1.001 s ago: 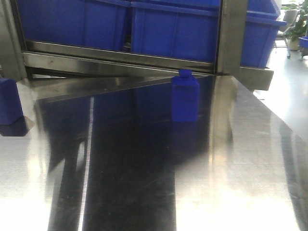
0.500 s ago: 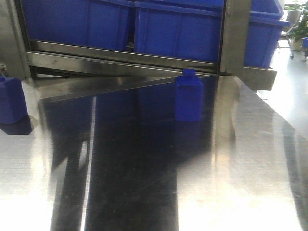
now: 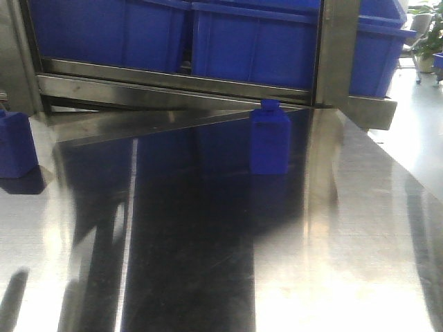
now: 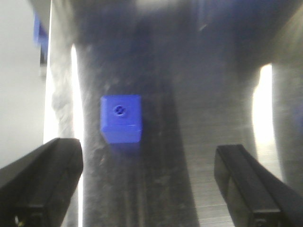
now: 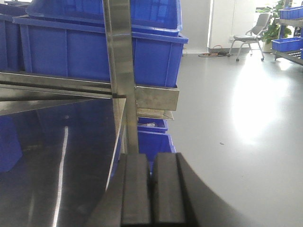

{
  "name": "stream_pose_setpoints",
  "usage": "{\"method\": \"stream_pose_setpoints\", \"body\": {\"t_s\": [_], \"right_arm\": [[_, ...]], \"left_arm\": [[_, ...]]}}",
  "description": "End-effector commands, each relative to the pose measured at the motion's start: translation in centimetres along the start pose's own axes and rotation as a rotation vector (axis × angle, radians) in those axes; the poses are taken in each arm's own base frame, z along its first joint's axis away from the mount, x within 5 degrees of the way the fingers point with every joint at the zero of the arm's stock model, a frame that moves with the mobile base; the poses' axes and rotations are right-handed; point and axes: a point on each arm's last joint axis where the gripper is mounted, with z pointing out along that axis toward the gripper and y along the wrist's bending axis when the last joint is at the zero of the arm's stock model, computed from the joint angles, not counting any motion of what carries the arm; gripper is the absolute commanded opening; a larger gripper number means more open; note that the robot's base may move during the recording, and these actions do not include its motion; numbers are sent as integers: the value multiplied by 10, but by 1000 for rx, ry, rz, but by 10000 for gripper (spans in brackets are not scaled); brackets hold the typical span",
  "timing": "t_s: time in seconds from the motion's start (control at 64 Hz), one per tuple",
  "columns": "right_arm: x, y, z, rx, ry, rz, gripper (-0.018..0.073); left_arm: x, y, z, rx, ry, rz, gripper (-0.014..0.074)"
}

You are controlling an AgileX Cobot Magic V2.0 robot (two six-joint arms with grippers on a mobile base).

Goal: Pick and sort blue part to right shelf
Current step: 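Close the left gripper on the blue part and lift it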

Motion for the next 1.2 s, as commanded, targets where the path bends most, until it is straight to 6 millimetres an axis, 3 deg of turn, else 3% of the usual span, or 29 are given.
{"method": "stream_pose_setpoints", "body": {"t_s": [0.0, 0.219, 0.438, 0.688, 0.938, 1.188], "right_arm": [[-17, 1, -3, -10, -135, -4, 32], [-17, 1, -3, -10, -135, -4, 32], [-17, 1, -3, -10, -135, -4, 32], [-17, 1, -3, -10, -135, -4, 32], [-17, 1, -3, -10, -138, -4, 32], [-18, 1, -4, -11, -143, -4, 32]], "left_arm": [[-22, 3, 3, -8, 0, -37, 631], [-35, 8, 50, -19, 131, -58, 631], [-28, 14, 96, -41, 248, -56, 631], [-24, 17, 133, -48, 283, -60, 631], [-16, 20, 159, -57, 343, -60, 629], [-15, 24, 164, -82, 352, -36, 586]]}}
